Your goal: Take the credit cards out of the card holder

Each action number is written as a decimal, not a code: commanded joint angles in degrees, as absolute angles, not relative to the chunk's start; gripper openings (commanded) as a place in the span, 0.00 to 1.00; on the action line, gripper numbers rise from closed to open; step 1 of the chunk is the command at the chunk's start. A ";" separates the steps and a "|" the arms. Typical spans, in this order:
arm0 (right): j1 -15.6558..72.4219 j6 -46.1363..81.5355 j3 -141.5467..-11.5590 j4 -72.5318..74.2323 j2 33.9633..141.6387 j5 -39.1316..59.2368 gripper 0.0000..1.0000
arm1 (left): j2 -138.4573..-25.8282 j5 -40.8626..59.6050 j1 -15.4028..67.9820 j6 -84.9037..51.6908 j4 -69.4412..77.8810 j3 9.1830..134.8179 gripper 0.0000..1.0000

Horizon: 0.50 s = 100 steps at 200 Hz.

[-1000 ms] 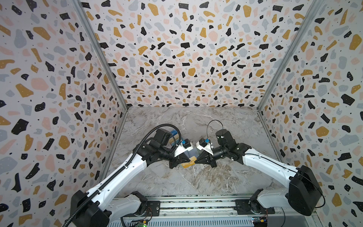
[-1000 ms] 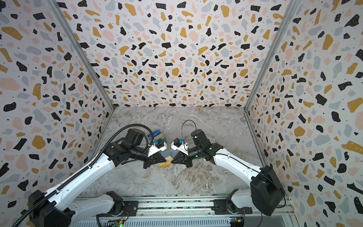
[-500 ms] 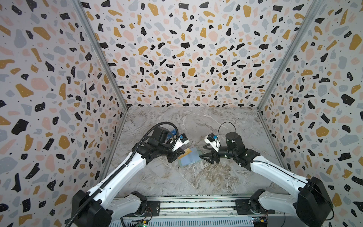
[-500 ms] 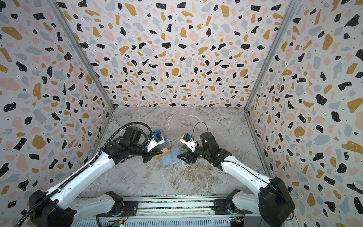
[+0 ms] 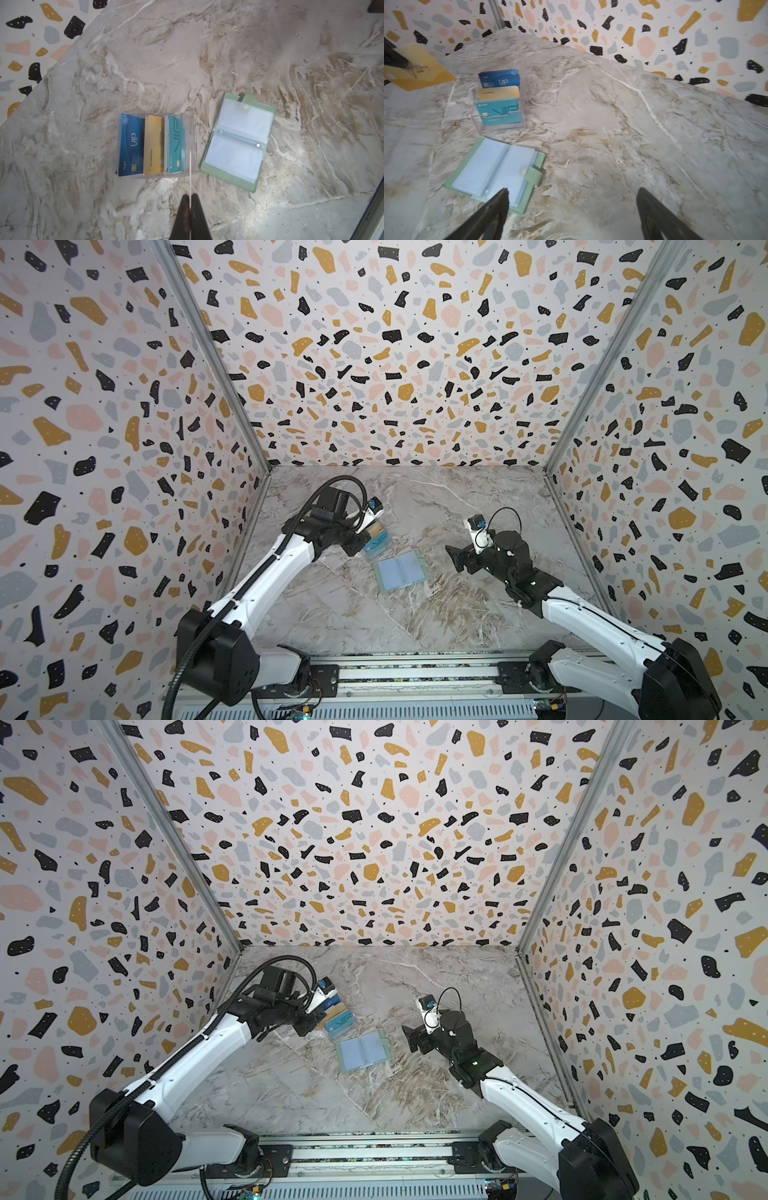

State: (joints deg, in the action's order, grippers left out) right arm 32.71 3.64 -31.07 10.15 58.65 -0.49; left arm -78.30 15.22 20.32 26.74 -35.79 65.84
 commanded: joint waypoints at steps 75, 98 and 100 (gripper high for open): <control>30.59 5.62 -27.24 13.95 53.79 -7.61 0.98 | -92.94 16.07 16.73 32.73 -34.61 75.44 0.00; 30.32 5.80 -26.91 14.24 53.88 -8.00 0.98 | -95.62 16.43 16.62 32.87 -35.42 77.45 0.00; 30.28 5.87 -26.90 14.26 53.88 -8.04 0.98 | -95.80 16.48 16.66 32.85 -35.42 77.48 0.00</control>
State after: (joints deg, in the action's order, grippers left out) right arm 30.68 4.99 -27.05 12.53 54.63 -6.83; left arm -93.97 15.09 17.04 31.77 -35.68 75.05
